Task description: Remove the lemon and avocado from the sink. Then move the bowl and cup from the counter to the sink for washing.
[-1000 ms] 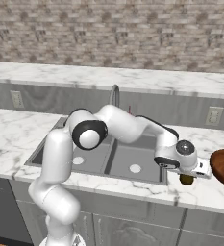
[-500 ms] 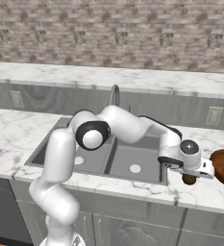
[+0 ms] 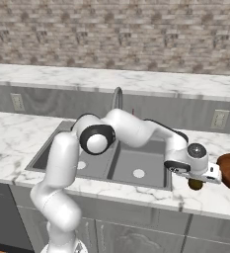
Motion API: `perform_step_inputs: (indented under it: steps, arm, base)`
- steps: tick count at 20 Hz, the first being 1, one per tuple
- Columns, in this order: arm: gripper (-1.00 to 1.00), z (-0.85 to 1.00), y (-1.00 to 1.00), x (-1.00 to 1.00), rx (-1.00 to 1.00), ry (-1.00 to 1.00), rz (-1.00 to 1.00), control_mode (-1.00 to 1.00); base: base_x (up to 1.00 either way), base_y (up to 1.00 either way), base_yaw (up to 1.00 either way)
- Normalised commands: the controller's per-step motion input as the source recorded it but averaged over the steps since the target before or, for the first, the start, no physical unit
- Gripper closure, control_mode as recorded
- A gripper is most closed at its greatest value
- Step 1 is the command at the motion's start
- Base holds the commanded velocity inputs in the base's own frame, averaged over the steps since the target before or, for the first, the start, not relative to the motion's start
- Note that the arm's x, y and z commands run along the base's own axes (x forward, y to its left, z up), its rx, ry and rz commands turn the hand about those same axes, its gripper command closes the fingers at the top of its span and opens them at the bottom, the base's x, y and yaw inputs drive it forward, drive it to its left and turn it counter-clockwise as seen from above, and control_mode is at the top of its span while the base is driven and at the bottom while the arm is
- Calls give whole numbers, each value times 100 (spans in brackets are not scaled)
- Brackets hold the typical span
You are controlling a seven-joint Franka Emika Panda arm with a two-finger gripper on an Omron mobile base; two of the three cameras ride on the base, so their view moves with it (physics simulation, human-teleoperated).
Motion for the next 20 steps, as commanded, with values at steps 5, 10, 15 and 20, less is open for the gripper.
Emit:
perform_step_inputs:
  steps: [5,10,15,20]
  arm:
    - [100,-19,-4,1,0,1,0,-100]
    - [100,-16,-3,0,0,0,0,-100]
    - [-100,-19,0,0,0,1,0,-100]
    - [-100,-19,0,-1,0,5,0,-100]
  base:
    - [0,0,0]
    - [0,0,0]
    - [0,0,0]
    - [0,0,0]
